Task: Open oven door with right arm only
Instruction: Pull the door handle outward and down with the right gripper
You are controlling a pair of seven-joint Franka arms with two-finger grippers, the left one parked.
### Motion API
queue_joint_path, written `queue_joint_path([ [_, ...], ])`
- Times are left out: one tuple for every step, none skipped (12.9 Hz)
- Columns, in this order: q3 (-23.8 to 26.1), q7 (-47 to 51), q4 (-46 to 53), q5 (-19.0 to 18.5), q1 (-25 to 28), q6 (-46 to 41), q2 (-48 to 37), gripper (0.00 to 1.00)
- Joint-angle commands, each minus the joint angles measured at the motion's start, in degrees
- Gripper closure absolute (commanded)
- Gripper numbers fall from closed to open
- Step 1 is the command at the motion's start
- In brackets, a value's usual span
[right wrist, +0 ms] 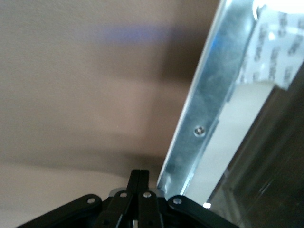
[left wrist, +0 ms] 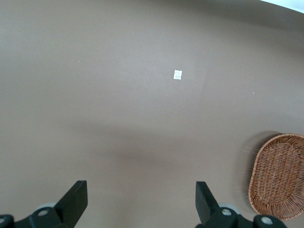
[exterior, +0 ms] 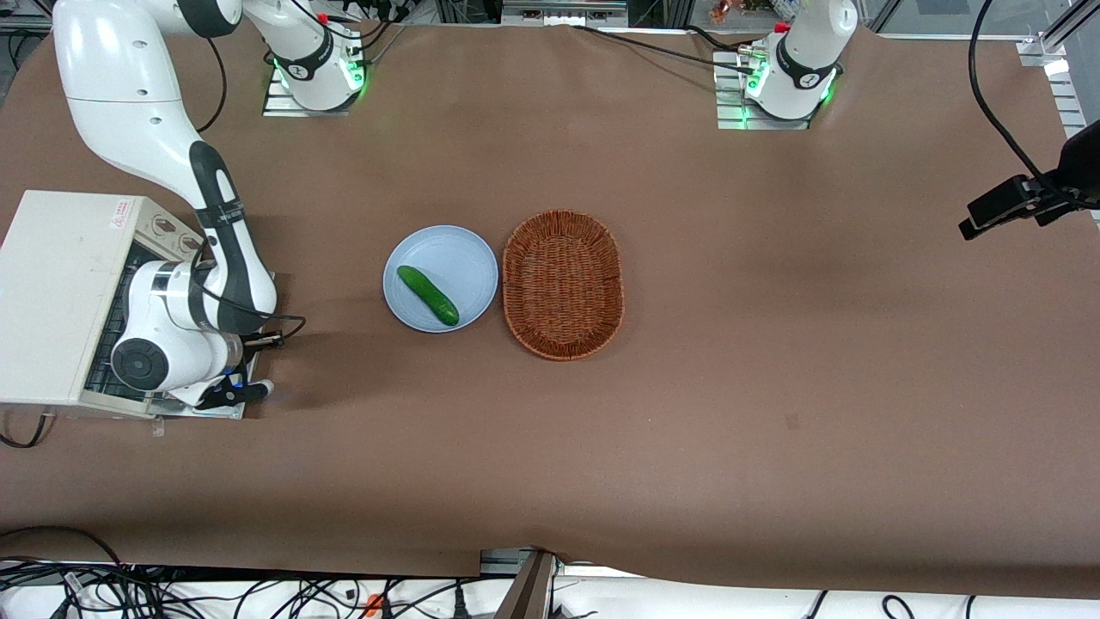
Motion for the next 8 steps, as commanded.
queue_joint_path([
  [0.3,5.7,-0.6,2.1,1.4,-0.4,0.4,1.00],
  [0.8,7.0,-0.5,2.2,1.4,-0.9,0.2,1.00],
  [1.4,8.3,0.1,2.9,1.4,-1.8,0.2,1.00],
  [1.6,9.1,1.4,4.7,1.4,-3.4,0.1,1.00],
  [1.6,9.4,3.1,5.8,1.5,-5.7,0.1,1.00],
  [1.6,9.3,4.2,5.9,1.5,-7.6,-0.1,1.00],
  [1.6,8.9,5.7,5.9,1.5,-9.0,-0.5,1.00],
  [1.5,8.2,6.8,5.9,1.5,-10.0,-1.1,1.00],
])
